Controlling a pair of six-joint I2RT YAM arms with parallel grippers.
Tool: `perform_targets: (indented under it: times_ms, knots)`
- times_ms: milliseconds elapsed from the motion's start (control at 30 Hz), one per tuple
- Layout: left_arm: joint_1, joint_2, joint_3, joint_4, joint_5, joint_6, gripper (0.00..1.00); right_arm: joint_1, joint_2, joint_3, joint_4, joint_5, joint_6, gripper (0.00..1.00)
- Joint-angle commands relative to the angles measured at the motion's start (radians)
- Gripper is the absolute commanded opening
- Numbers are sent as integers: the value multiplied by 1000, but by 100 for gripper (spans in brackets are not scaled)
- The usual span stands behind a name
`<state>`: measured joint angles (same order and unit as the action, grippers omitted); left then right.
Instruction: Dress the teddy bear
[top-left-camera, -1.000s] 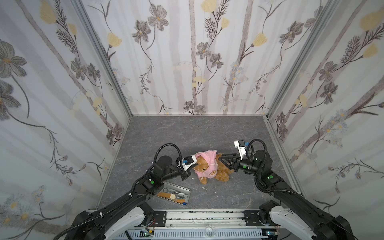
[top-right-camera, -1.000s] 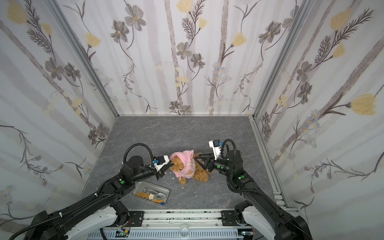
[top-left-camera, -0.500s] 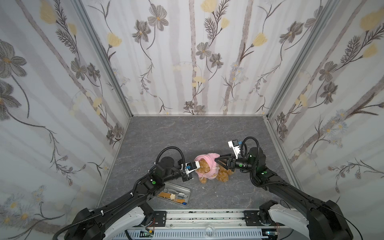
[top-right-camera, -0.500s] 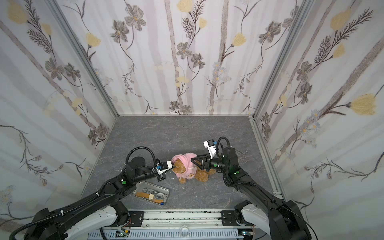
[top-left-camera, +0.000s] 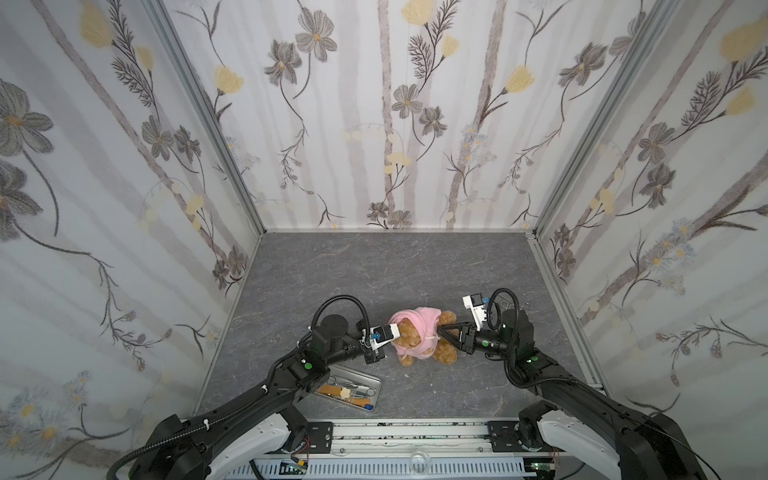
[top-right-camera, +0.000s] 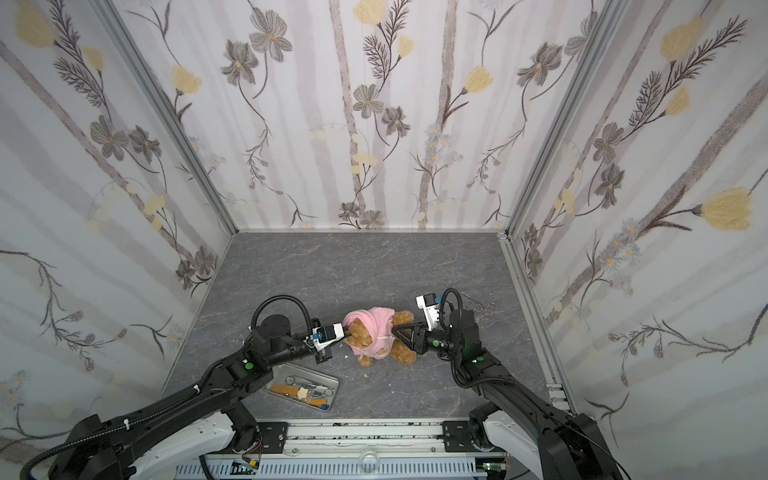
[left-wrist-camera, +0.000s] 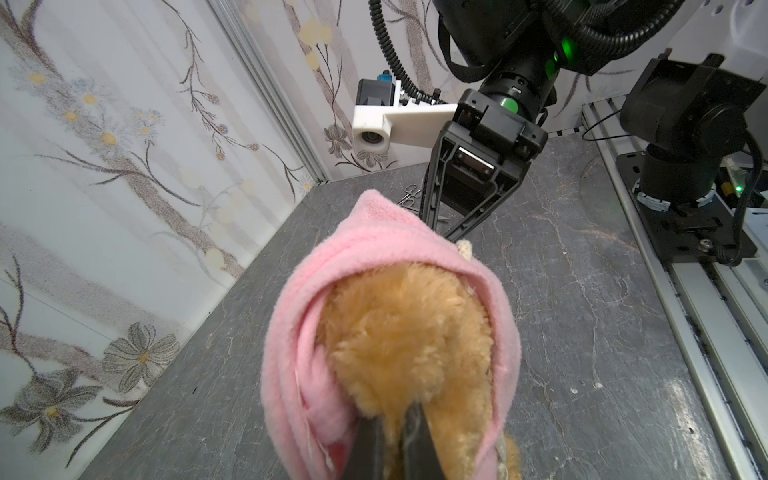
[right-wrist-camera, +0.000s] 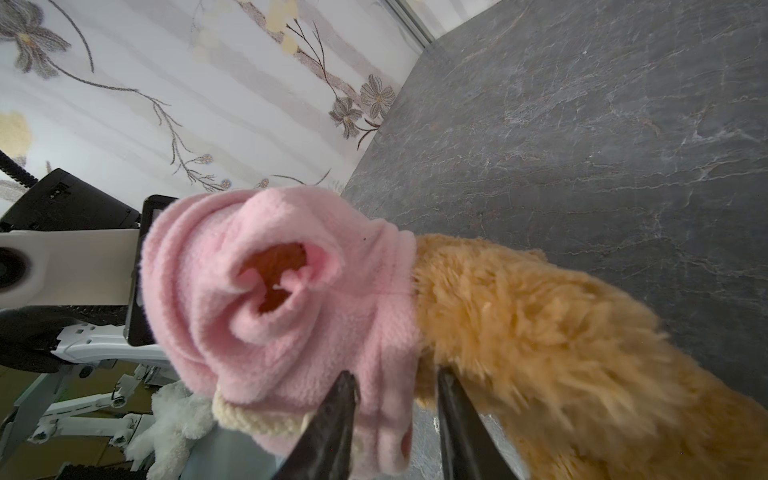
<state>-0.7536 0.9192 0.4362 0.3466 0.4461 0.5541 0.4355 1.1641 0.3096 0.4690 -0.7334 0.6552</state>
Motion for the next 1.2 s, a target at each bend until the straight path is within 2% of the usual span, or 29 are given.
perform_targets:
  times_ms: [0,167,233,367,433,633,733,1033,1167]
  knots:
    - [-1,-4,-2,58,16,19,0,16,41,11,128,32,59,36]
    - [-3,-6,-3,57,20,19,0,50,98,34,179,47,90,36]
    - [-3,-4,-3,57,22,21,0,60,116,44,202,50,108,33]
    - [-3,-2,-2,57,15,22,0,75,142,67,204,68,123,12]
    - [-3,-8,-4,52,14,31,0,61,115,67,146,130,114,0]
    - [-4,-27,28,-84,53,99,0,4,-70,28,-50,508,103,0]
    - [-7,-27,52,-125,76,81,0,3,-97,7,-98,639,93,0]
    - [-5,-59,27,-113,37,76,0,-23,-98,-115,-65,788,114,0]
    - [9,-68,22,-113,21,73,0,-66,-56,-186,2,767,130,0]
